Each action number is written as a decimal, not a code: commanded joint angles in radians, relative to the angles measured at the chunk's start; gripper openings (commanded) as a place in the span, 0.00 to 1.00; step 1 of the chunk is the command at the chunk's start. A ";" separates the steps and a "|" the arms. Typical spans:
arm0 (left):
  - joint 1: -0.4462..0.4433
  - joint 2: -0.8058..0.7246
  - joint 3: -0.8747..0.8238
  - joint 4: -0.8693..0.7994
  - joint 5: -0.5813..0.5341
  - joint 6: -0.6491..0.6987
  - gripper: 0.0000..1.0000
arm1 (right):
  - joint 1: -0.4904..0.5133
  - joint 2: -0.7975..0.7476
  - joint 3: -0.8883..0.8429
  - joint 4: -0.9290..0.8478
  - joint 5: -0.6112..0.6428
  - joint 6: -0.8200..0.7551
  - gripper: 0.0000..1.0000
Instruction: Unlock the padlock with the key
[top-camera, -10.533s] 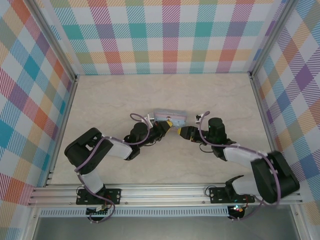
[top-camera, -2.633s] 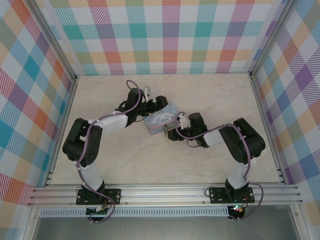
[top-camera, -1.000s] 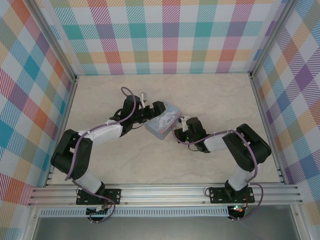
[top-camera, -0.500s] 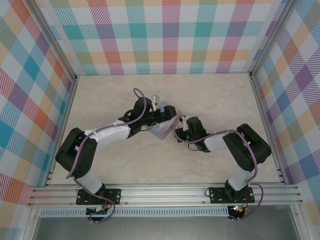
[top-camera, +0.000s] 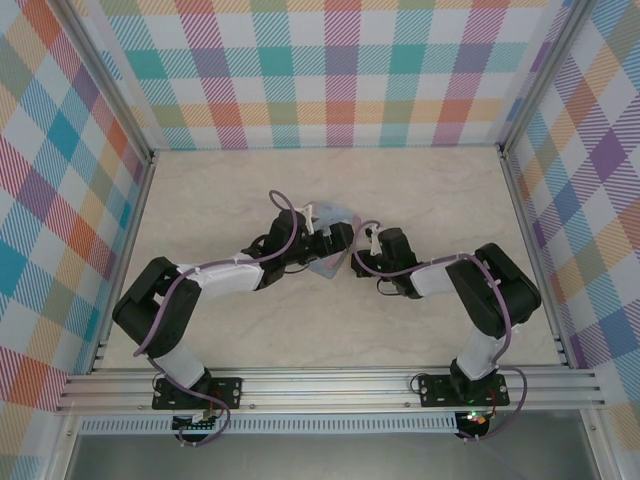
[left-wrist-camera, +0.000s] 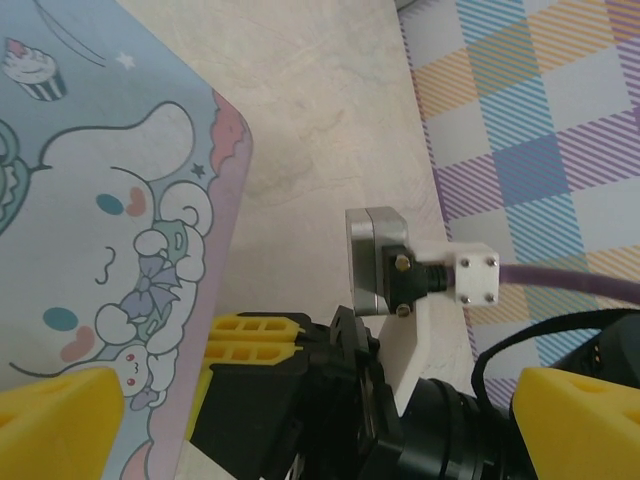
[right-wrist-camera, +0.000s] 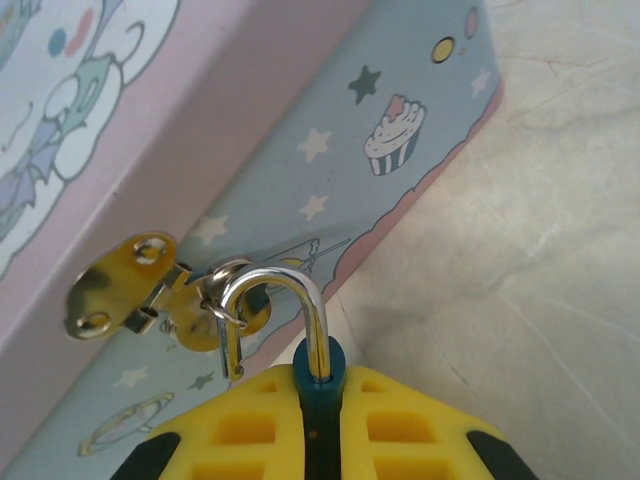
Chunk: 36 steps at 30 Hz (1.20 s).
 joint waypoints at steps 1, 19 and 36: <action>-0.014 0.009 -0.067 -0.067 -0.018 -0.042 1.00 | -0.024 0.017 0.043 0.041 -0.019 0.036 0.07; -0.021 0.043 -0.121 0.003 -0.018 -0.080 1.00 | -0.050 0.106 0.174 0.020 -0.060 0.074 0.07; 0.030 -0.077 -0.165 -0.103 -0.064 -0.047 1.00 | -0.108 -0.065 0.073 -0.125 -0.028 -0.026 0.07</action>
